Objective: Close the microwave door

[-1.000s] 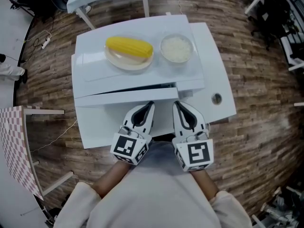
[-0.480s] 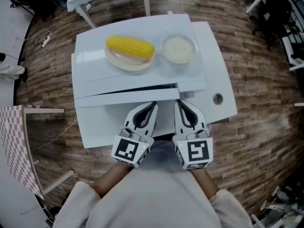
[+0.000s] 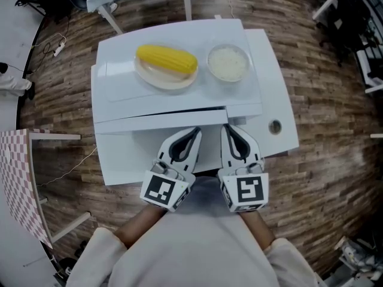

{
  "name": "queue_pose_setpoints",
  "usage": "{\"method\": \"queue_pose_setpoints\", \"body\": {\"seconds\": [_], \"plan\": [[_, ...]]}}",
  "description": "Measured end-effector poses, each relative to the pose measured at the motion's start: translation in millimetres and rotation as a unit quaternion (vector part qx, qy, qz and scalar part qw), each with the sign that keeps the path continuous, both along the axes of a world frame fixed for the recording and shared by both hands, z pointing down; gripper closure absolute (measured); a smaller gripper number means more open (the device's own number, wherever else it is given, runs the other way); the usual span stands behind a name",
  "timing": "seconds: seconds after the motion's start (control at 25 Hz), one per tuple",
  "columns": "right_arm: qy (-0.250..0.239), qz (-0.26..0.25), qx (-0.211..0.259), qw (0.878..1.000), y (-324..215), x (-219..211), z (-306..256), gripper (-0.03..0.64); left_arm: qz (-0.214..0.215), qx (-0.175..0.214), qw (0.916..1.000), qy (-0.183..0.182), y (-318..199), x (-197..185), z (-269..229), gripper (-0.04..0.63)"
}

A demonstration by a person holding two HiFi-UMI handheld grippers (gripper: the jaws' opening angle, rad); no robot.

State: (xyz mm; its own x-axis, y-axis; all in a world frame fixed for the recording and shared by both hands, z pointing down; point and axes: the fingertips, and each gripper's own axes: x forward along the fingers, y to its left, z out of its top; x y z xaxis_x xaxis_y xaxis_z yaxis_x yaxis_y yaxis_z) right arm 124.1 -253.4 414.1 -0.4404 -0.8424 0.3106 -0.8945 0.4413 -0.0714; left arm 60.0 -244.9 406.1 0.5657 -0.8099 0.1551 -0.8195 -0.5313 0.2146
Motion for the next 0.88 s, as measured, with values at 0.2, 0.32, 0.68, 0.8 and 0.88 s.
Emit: {"method": "queue_pose_setpoints", "body": {"seconds": [0.2,0.32,0.68,0.8,0.88], "plan": [[-0.005,-0.001,0.001,1.000,-3.9,-1.3,1.0,0.594,0.005,0.003,0.9999,0.015,5.3,3.1,1.9,0.584],[-0.002,0.006,0.001,1.000,-6.0,0.3,0.0,0.594,0.002,0.004,0.9999,0.013,5.1,2.9,1.2,0.584],[-0.005,0.012,0.000,1.000,-11.8,-2.7,5.8,0.594,-0.008,0.007,0.9999,0.007,5.8,-8.6,-2.4,0.584],[-0.013,0.011,-0.006,1.000,-11.3,-3.8,5.1,0.594,-0.010,0.005,0.9999,0.012,6.2,-12.5,-3.7,0.584],[-0.021,0.012,-0.005,1.000,-10.9,-2.8,0.8,0.594,-0.009,0.005,0.9999,0.014,6.7,-12.8,-5.1,0.584]]}}
